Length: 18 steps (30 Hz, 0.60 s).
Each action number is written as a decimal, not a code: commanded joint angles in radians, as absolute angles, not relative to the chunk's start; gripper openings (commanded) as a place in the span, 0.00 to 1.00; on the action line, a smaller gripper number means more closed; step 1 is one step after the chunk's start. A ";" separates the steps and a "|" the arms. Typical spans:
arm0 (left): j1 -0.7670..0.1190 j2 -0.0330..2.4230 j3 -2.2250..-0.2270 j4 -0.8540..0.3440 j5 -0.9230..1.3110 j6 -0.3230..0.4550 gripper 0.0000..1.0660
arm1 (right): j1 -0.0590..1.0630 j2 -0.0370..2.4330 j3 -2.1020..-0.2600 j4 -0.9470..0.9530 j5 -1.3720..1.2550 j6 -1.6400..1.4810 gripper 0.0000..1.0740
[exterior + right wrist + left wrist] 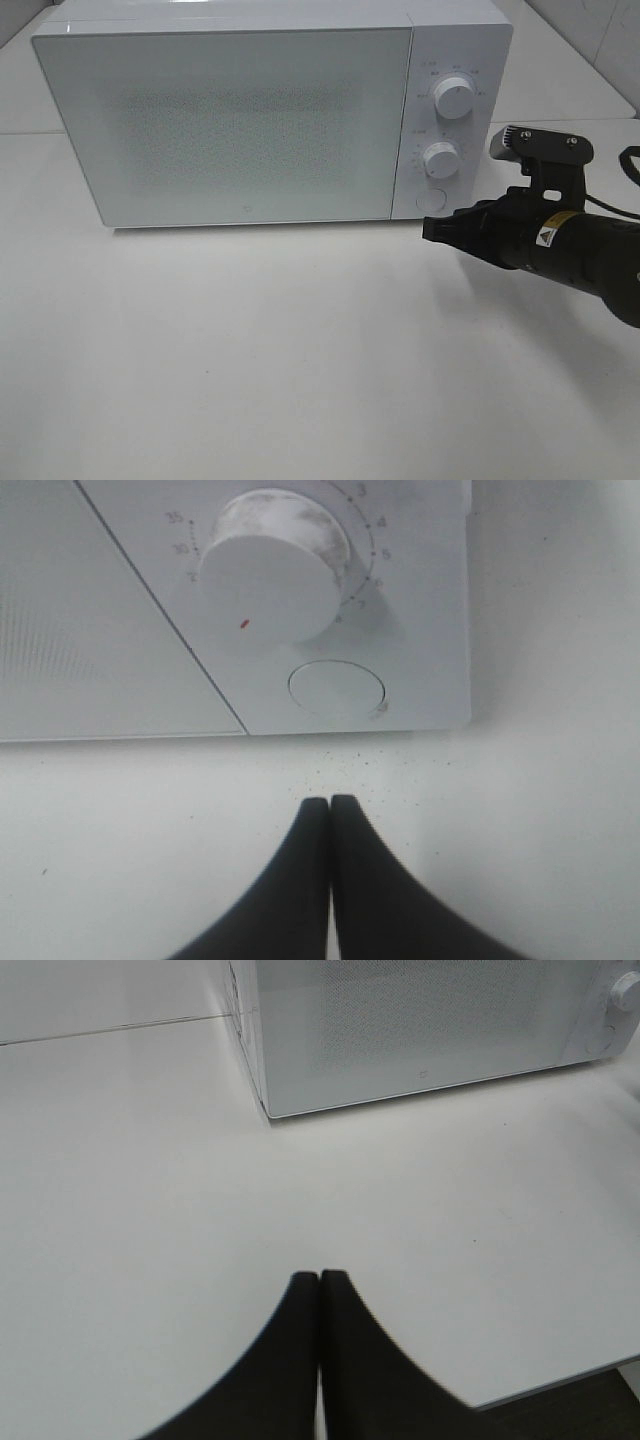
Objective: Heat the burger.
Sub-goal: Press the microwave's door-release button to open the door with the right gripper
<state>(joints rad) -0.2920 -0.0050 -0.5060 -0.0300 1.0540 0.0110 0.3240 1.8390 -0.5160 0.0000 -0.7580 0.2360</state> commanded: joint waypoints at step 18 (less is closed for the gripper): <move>-0.288 -0.026 -0.504 -0.026 1.041 0.013 0.00 | 0.328 1.927 -0.534 0.139 -0.960 0.695 0.00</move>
